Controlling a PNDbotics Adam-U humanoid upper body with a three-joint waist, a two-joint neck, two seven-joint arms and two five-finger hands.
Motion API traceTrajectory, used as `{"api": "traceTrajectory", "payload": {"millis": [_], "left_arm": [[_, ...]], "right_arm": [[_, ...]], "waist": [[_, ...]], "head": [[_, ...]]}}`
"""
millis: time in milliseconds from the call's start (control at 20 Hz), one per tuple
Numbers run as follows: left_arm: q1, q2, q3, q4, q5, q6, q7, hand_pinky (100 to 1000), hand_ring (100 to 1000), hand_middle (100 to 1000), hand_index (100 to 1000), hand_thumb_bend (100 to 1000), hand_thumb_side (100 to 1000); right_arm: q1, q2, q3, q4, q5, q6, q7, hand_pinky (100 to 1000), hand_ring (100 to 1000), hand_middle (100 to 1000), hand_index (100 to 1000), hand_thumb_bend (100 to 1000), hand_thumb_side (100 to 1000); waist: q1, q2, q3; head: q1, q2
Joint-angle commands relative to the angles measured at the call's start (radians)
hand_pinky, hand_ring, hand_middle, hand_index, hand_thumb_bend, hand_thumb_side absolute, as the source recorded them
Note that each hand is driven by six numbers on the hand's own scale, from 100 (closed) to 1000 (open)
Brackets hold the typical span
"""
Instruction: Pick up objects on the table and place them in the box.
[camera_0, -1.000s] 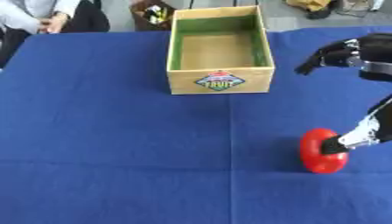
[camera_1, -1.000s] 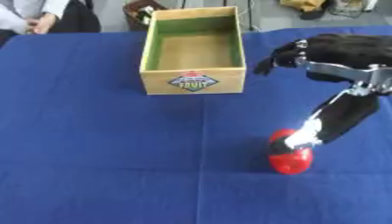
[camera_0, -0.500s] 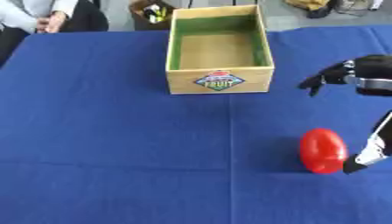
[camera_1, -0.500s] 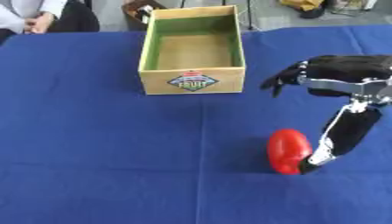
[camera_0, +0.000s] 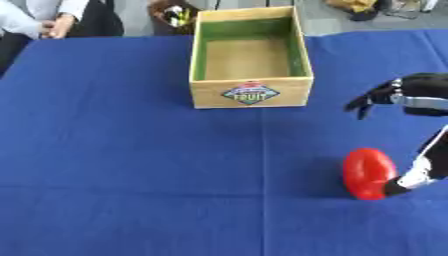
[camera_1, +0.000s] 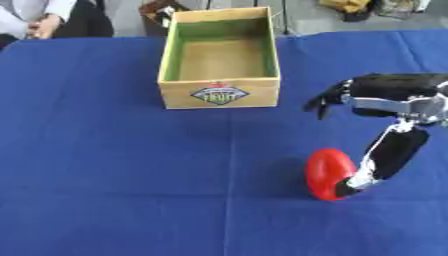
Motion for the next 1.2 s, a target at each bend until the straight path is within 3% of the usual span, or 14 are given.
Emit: {"api": "traceTrajectory", "payload": {"millis": [50,650,1200], "left_arm": [[-0.008,0.008,0.000,-0.018,-0.005,-0.002,-0.004,363,414,499,788,417,765],[-0.010,0.000,0.001,-0.018,-0.007,-0.001,-0.008,360,414,498,787,416,759],[-0.011,-0.004,0.001,-0.018,-0.008,-0.001,-0.012,359,413,495,782,416,757]], "right_arm": [[0.001,-0.006,0.003,0.016,0.033,0.019,-0.005,871,914,718,920,715,371],[0.040,0.016,0.025,0.060,0.067,0.037,-0.001,879,914,700,894,696,312],[0.050,0.025,0.033,0.097,0.126,0.043,-0.022,863,897,664,842,638,358]], "waist": [[-0.001,-0.013,0.002],[0.003,-0.003,0.002],[0.005,0.004,0.004]], "head": [[-0.004,-0.015],[-0.009,-0.020],[-0.014,-0.026]]}}
